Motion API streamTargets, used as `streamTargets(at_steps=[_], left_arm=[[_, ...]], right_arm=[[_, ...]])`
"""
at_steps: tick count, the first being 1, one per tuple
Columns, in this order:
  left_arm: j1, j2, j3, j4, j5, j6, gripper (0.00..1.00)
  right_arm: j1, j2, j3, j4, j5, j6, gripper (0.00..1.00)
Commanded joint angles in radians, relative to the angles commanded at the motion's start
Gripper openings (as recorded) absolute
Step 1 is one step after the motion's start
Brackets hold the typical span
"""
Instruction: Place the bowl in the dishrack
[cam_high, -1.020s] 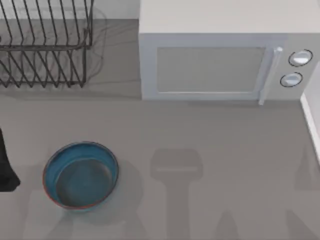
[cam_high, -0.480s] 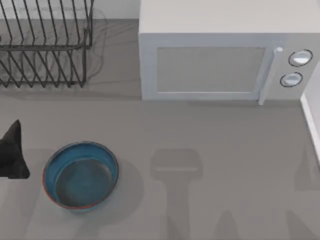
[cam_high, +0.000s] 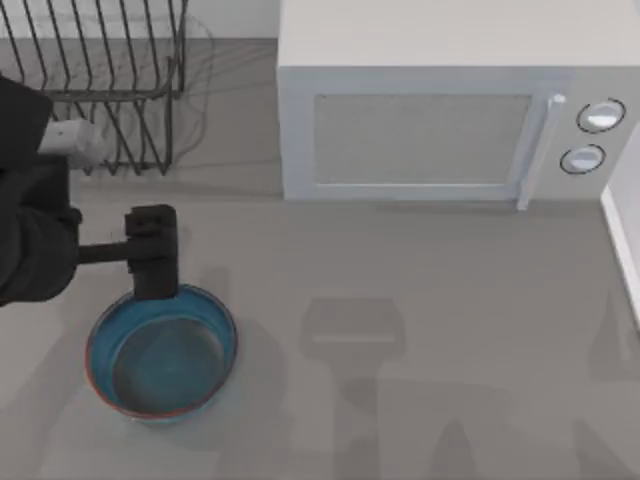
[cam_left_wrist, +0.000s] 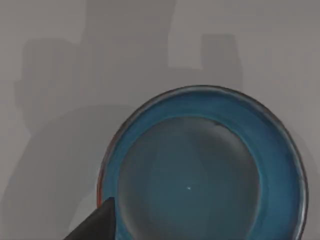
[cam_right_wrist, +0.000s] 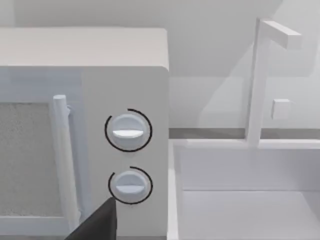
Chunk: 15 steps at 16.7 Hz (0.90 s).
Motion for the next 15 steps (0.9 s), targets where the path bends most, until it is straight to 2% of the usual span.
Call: streamTargets(at_steps=[4,7,11,15], left_arm=[[-0.123,0.365,0.268,-0.235,0.001,-0.117,1.00],[-0.193,0.541,0.429,-0.359,0.003,-0.185,1.00],[-0.242,0.658,0.549,-0.439,0.005,-0.231,1.00],[-0.244,0.664,0.555,-0.442,0.005,-0.234,1.00]], right_arm=[[0.000,0.000,0.000,0.000,0.000,0.000,1.00],[0.000,0.000,0.000,0.000,0.000,0.000,1.00],[0.000,0.000,0.000,0.000,0.000,0.000,1.00],[0.000,0.000,0.000,0.000,0.000,0.000,1.00]])
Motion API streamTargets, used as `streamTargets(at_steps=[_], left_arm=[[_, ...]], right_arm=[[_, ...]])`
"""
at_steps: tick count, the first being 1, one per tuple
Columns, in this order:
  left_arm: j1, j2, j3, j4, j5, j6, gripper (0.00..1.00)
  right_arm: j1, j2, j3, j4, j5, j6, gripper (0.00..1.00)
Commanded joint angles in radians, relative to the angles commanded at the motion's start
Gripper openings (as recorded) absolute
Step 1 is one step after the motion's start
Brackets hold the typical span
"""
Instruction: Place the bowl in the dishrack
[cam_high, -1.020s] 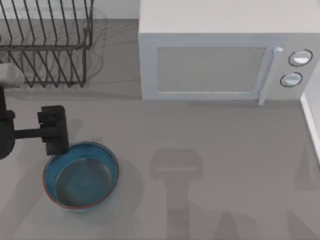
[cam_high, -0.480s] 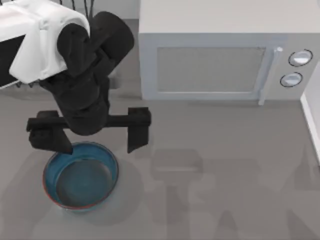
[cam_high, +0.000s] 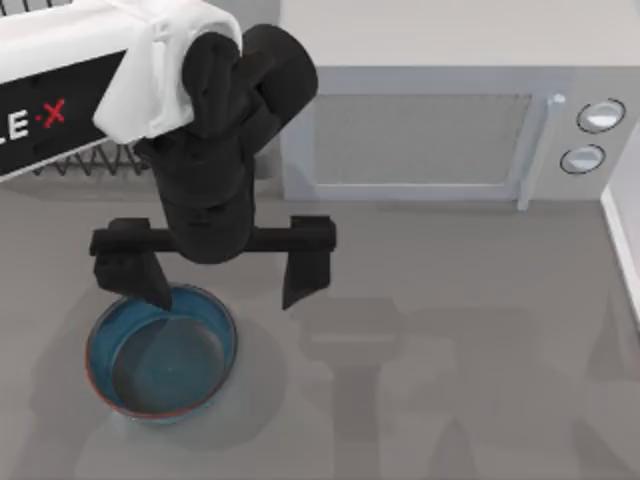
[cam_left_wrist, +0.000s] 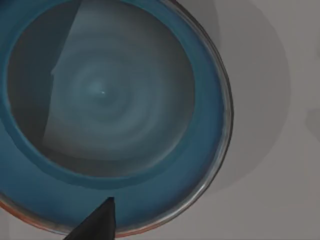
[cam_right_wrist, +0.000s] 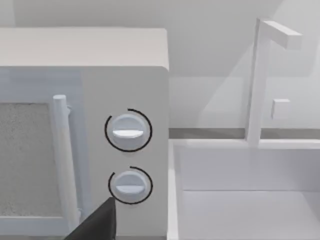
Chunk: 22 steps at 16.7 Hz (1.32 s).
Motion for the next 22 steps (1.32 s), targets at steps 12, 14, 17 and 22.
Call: streamTargets(at_steps=[12,14,17,22], left_arm=[[0.003,0.111,-0.251,0.365,0.000,0.005,1.00],[0.003,0.117,-0.265,0.382,0.001,0.005,1.00],[0.003,0.117,-0.265,0.382,0.001,0.005,1.00],[0.003,0.117,-0.265,0.382,0.001,0.005,0.62]], right_arm=[[0.000,0.000,0.000,0.000,0.000,0.000,1.00],[0.000,0.000,0.000,0.000,0.000,0.000,1.00],[0.000,0.000,0.000,0.000,0.000,0.000,1.00],[0.000,0.000,0.000,0.000,0.000,0.000,1.00]])
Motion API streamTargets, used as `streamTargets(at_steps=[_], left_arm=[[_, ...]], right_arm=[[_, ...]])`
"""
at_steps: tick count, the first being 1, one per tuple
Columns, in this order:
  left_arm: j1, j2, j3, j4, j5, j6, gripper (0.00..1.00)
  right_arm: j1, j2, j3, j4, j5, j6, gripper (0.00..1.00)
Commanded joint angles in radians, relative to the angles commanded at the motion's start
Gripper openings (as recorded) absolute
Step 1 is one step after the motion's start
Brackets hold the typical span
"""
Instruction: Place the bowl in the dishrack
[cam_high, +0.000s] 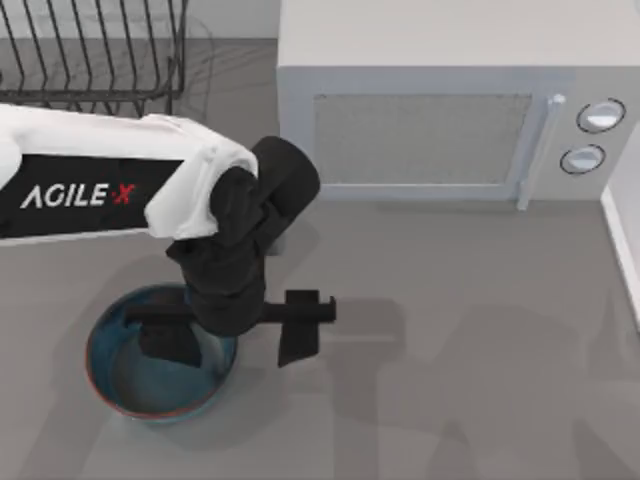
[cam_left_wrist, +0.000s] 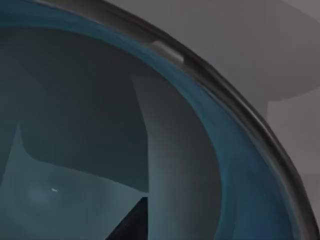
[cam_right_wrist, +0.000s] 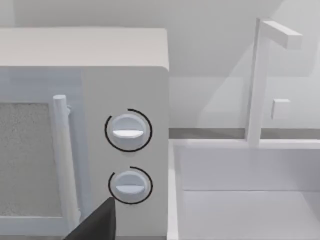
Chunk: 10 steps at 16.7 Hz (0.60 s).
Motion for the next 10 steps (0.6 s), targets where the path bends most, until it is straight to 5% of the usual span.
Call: streamTargets(at_steps=[8,10], left_arm=[[0.000,0.000,0.000,0.000,0.000,0.000,0.02],[0.000,0.000,0.000,0.000,0.000,0.000,0.00]], right_arm=[[0.000,0.000,0.000,0.000,0.000,0.000,1.00],[0.000,0.000,0.000,0.000,0.000,0.000,1.00]])
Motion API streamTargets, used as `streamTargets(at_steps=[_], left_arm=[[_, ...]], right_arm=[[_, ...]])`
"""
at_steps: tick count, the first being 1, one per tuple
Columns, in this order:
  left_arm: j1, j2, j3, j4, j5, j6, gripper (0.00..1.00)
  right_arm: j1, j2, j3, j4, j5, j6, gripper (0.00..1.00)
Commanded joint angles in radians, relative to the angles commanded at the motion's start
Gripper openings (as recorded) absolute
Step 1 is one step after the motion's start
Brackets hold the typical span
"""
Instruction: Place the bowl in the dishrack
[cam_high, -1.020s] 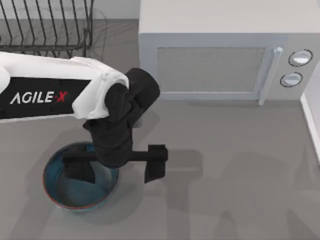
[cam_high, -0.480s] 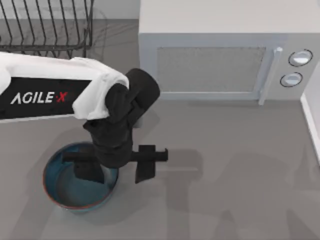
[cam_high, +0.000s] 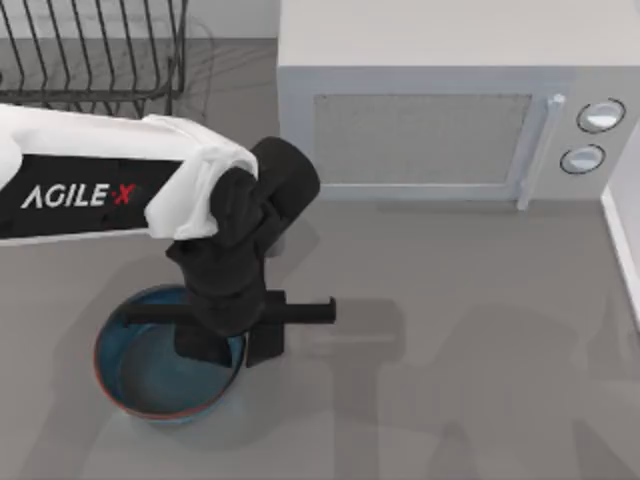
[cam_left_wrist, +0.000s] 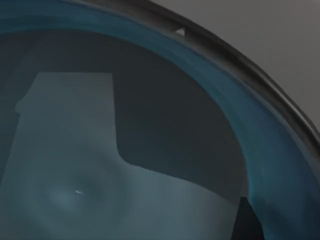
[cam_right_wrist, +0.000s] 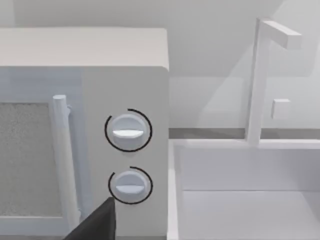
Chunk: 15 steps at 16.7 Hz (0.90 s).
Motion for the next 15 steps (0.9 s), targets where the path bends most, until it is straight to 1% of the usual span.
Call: streamTargets(at_steps=[9,12,15], left_arm=[[-0.002,-0.002,0.013,-0.014,0.000,0.001,0.00],[-0.009,-0.006,0.109,-0.116,0.000,-0.001,0.00],[-0.012,-0.016,0.287,-0.311,0.000,-0.006,0.00]], right_arm=[[0.000,0.000,0.000,0.000,0.000,0.000,1.00],[0.000,0.000,0.000,0.000,0.000,0.000,1.00],[0.000,0.000,0.000,0.000,0.000,0.000,1.00]])
